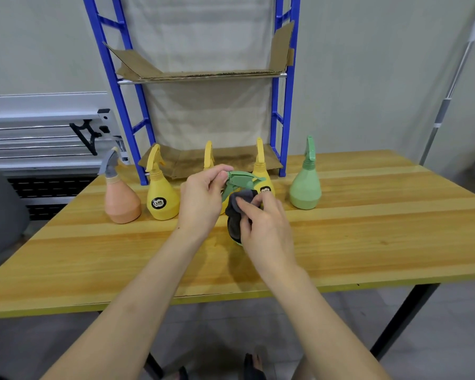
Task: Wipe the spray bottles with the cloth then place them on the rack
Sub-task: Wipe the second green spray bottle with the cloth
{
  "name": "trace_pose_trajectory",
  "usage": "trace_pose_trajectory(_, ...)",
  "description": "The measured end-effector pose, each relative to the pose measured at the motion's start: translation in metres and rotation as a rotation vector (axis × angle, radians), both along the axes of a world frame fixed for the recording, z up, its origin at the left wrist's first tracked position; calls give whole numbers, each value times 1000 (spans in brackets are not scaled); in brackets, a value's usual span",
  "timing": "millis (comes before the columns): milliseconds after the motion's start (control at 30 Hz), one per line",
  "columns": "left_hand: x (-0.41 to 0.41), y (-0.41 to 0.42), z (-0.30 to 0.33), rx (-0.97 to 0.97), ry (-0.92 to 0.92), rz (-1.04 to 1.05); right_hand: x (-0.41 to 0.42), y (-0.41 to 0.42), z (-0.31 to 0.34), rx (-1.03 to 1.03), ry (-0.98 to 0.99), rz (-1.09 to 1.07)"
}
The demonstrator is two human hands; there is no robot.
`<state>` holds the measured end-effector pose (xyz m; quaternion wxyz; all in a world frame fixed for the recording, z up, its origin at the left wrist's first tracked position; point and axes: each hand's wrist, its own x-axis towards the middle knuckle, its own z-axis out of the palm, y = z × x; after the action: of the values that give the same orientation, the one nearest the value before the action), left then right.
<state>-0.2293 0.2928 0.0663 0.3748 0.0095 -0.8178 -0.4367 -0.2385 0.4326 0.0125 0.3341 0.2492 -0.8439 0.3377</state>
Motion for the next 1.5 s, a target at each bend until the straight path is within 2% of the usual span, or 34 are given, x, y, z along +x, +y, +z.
trace_pose_trajectory(167, 4, 3, -1, 17, 12, 11, 7, 12, 19, -171, 95, 39)
trace_pose_trajectory(267, 4, 5, -1, 3, 29, 17, -1, 8, 30, -150, 149, 33)
trace_pose_trajectory(500, 0, 8, -5, -10, 25, 23, 1, 2, -5, -67, -36, 58)
trace_pose_trajectory(600, -1, 7, -7, -40, 32, 43, 8, 4, -12, -108, -89, 76)
trace_pose_trajectory(800, 1, 7, -4, -76, 27, 69, 0, 16, 9, -290, 56, 56)
trace_pose_trajectory(1200, -2, 5, 0, -104, -4, 51, -4, 29, -4, -184, -119, 66)
trace_pose_trajectory(1400, -3, 5, -1, -102, 15, 55, -2, 25, 47, -282, 104, 70)
trace_pose_trajectory(1500, -5, 3, -2, -72, 12, 43, -11, 16, 62, -102, 61, 20)
